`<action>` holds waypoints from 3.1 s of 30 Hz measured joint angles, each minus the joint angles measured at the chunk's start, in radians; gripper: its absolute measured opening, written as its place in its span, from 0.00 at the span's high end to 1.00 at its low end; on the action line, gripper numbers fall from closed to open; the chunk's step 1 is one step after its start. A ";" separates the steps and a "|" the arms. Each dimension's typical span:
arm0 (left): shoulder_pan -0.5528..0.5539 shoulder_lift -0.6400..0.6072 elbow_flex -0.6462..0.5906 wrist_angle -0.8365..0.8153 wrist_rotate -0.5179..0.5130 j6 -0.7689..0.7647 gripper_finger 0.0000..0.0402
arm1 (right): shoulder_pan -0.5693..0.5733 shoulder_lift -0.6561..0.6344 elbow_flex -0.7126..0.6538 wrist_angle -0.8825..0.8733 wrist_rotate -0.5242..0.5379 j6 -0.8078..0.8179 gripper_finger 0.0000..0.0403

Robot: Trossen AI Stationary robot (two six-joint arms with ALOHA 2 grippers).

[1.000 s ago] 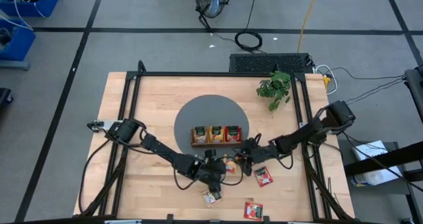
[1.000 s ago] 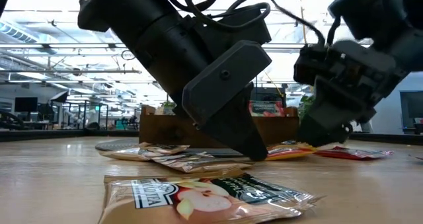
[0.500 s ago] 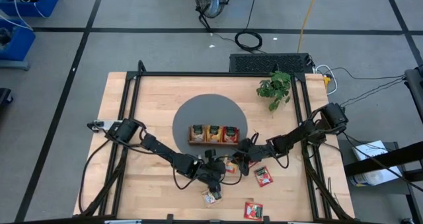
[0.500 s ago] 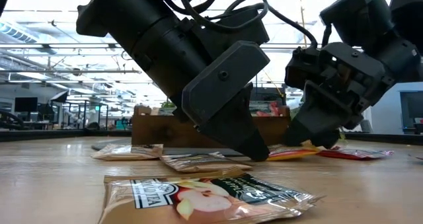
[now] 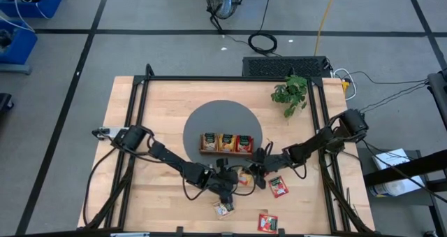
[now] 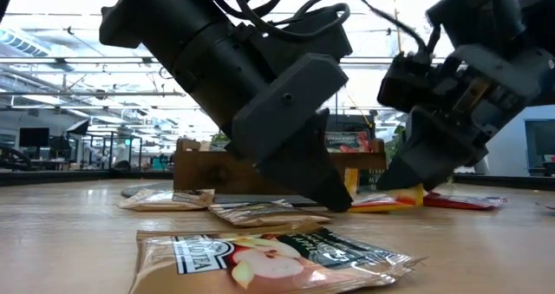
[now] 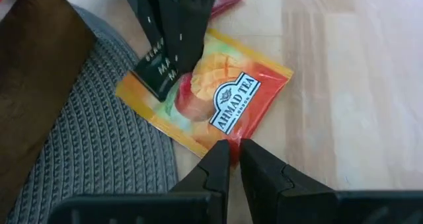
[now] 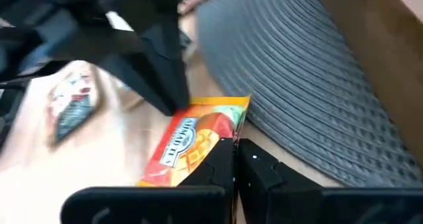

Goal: Pick & Place Tea
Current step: Put the yellow tea bag into the middle section of the wooden organizer, then adjust the wooden organizer

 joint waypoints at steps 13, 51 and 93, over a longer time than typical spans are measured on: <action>-0.144 -0.164 -0.002 -0.033 -0.139 0.058 0.90 | 0.008 -0.247 0.000 -0.092 0.002 -0.195 1.00; -0.317 -0.223 0.002 -0.487 -0.328 -0.234 0.90 | -0.328 -0.004 0.462 -0.593 -0.096 -0.678 1.00; -0.287 -0.224 0.002 -0.876 -0.433 -0.788 0.90 | 0.084 -0.237 0.046 -0.188 0.267 -0.579 0.97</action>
